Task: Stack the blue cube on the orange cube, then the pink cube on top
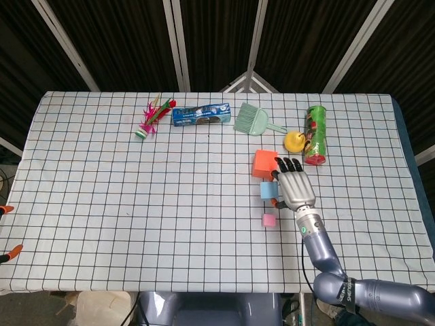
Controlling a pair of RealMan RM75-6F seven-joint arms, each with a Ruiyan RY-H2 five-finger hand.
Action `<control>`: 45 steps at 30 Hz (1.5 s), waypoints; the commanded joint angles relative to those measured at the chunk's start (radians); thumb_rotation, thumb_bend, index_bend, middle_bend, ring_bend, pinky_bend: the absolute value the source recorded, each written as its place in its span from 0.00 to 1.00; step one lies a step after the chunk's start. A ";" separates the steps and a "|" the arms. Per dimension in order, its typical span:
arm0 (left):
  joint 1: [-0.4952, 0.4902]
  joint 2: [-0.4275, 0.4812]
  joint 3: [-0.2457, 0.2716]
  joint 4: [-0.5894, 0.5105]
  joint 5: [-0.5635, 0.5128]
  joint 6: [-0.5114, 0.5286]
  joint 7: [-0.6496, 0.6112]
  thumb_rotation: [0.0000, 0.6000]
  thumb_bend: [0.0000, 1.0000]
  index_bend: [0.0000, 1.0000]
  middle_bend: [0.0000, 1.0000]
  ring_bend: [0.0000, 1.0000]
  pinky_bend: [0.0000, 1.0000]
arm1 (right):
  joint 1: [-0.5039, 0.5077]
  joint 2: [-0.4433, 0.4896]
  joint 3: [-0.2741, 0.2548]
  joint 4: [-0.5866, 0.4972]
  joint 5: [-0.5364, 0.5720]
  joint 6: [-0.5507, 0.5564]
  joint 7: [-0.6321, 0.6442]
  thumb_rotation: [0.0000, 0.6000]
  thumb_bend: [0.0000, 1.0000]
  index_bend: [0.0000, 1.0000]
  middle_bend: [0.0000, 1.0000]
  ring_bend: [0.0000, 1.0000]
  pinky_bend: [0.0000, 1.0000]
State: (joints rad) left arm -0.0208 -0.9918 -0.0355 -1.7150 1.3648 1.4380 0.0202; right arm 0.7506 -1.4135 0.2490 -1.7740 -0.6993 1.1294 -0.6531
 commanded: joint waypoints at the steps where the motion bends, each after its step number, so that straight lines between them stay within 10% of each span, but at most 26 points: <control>1: 0.000 0.000 0.000 0.001 -0.002 -0.001 0.000 1.00 0.21 0.22 0.01 0.00 0.02 | 0.038 0.009 0.041 -0.035 0.054 0.008 -0.036 1.00 0.33 0.42 0.09 0.02 0.00; 12: -0.008 -0.002 -0.012 0.011 -0.034 -0.019 -0.002 1.00 0.21 0.22 0.01 0.00 0.02 | 0.222 0.032 0.222 -0.038 0.362 0.007 -0.126 1.00 0.36 0.44 0.09 0.02 0.00; 45: -0.020 -0.051 -0.050 0.000 -0.159 -0.016 0.147 1.00 0.21 0.22 0.01 0.00 0.02 | 0.357 -0.003 0.104 0.348 0.439 -0.271 -0.064 1.00 0.36 0.44 0.09 0.02 0.00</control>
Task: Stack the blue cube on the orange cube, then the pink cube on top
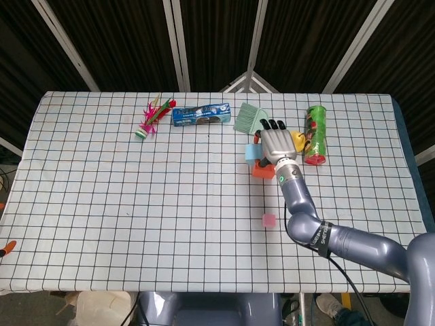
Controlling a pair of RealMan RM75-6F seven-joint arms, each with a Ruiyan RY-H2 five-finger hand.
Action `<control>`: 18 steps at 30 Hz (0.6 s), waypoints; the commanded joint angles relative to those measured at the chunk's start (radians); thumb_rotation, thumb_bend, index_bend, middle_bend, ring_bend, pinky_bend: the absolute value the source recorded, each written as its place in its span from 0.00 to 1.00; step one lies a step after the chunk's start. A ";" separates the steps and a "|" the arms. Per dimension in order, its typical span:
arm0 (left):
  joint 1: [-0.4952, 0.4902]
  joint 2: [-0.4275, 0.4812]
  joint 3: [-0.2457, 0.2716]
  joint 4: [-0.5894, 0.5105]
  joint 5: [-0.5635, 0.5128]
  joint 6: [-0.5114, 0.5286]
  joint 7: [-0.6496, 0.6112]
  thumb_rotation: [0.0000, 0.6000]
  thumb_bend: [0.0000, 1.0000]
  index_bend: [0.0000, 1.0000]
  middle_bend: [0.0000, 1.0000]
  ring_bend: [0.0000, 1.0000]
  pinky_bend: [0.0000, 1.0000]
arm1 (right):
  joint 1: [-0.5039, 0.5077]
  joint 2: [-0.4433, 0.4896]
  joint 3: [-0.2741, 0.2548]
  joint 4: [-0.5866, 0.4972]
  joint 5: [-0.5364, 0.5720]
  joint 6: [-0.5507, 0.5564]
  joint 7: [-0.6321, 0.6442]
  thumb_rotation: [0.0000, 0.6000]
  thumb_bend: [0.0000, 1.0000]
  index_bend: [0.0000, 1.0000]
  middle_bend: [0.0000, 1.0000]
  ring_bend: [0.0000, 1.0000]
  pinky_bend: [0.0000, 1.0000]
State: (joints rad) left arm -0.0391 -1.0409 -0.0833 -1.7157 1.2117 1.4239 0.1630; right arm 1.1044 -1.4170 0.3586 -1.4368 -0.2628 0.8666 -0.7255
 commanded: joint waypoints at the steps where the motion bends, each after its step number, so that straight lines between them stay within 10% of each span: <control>1: -0.002 -0.003 -0.003 0.002 -0.009 -0.002 0.007 1.00 0.21 0.22 0.01 0.00 0.02 | 0.004 0.002 -0.008 0.015 0.003 -0.013 0.013 1.00 0.36 0.44 0.09 0.02 0.00; 18: -0.006 -0.012 -0.004 -0.003 -0.020 0.000 0.033 1.00 0.21 0.22 0.01 0.00 0.02 | -0.004 0.043 -0.048 0.019 -0.005 -0.037 0.075 1.00 0.36 0.44 0.09 0.02 0.00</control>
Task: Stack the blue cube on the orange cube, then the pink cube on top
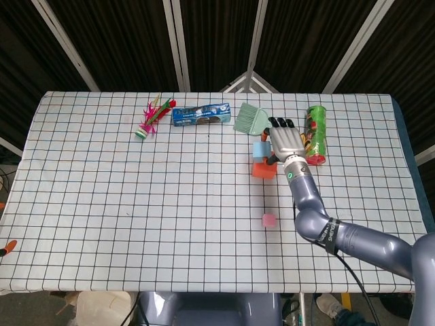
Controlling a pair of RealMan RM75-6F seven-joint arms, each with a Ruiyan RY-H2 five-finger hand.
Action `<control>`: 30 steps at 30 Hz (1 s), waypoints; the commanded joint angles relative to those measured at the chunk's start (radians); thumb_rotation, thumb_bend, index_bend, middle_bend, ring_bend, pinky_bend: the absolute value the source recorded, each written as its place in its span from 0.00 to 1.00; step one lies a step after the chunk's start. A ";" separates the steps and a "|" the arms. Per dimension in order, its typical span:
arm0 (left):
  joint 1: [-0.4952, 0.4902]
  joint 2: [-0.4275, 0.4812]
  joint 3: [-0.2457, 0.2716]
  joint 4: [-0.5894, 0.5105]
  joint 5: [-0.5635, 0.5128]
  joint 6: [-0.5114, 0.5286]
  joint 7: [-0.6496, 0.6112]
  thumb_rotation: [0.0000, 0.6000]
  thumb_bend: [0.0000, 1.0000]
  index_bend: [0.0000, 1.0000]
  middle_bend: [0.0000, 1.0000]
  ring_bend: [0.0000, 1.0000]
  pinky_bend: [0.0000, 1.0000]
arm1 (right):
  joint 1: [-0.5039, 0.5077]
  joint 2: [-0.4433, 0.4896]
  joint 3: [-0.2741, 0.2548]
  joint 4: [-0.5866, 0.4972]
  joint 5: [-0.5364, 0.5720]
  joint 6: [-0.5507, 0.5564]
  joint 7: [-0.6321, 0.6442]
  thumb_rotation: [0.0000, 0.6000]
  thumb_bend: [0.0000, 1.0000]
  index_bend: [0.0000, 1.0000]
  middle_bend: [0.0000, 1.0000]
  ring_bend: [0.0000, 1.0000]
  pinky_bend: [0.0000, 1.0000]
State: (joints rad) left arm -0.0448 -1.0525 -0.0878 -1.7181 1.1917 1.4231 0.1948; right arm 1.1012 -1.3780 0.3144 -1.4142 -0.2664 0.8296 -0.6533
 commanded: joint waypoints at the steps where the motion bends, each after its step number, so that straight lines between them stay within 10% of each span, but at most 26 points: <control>1: 0.000 -0.001 0.000 -0.001 0.000 0.001 0.002 1.00 0.21 0.22 0.01 0.00 0.02 | 0.000 0.007 -0.007 -0.007 -0.004 0.001 0.004 1.00 0.36 0.44 0.09 0.02 0.00; 30: 0.003 0.000 0.006 -0.008 0.012 0.010 0.005 1.00 0.21 0.22 0.01 0.00 0.02 | 0.017 0.013 -0.053 -0.010 -0.006 -0.001 0.056 1.00 0.36 0.44 0.09 0.02 0.00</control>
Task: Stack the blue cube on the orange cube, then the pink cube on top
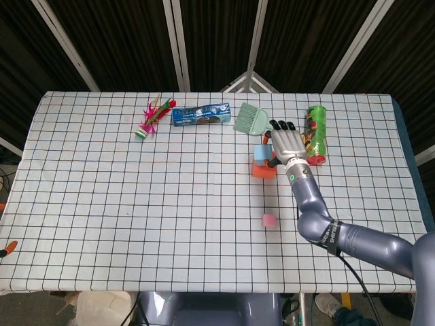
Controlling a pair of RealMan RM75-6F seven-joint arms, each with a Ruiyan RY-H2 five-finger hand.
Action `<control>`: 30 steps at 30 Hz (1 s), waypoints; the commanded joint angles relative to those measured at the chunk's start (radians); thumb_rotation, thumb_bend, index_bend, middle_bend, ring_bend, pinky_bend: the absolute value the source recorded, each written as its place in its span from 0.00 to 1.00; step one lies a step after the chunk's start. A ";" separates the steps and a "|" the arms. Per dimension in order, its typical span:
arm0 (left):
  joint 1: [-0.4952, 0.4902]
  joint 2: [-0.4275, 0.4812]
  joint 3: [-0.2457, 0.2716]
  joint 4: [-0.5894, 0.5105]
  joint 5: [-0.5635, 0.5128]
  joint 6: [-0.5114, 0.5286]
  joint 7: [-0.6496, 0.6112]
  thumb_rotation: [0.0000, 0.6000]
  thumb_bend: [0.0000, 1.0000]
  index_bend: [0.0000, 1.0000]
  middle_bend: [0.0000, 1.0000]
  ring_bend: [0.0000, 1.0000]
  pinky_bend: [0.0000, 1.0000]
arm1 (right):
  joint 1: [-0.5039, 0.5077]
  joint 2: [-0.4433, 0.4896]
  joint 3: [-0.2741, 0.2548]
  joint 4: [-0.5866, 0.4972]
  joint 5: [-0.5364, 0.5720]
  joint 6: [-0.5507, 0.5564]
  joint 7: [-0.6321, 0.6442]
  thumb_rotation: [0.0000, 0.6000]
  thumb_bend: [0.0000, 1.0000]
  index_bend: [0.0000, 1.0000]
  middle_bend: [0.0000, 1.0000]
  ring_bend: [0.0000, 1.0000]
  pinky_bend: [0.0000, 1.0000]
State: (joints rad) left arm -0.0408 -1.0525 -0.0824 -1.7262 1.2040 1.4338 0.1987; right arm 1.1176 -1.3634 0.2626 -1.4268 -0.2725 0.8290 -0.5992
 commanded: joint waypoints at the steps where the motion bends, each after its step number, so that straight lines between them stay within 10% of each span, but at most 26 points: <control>1: -0.001 -0.001 0.000 0.000 0.000 -0.002 0.001 1.00 0.21 0.22 0.01 0.00 0.02 | 0.002 -0.002 -0.002 0.004 0.001 -0.001 0.002 1.00 0.36 0.44 0.09 0.02 0.00; 30: -0.001 -0.001 0.000 -0.001 -0.005 -0.001 0.006 1.00 0.21 0.22 0.01 0.00 0.02 | 0.011 -0.008 -0.029 0.016 -0.003 -0.008 0.031 1.00 0.36 0.44 0.09 0.02 0.00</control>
State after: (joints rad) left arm -0.0421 -1.0539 -0.0829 -1.7271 1.1992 1.4330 0.2049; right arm 1.1283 -1.3718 0.2340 -1.4109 -0.2758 0.8217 -0.5684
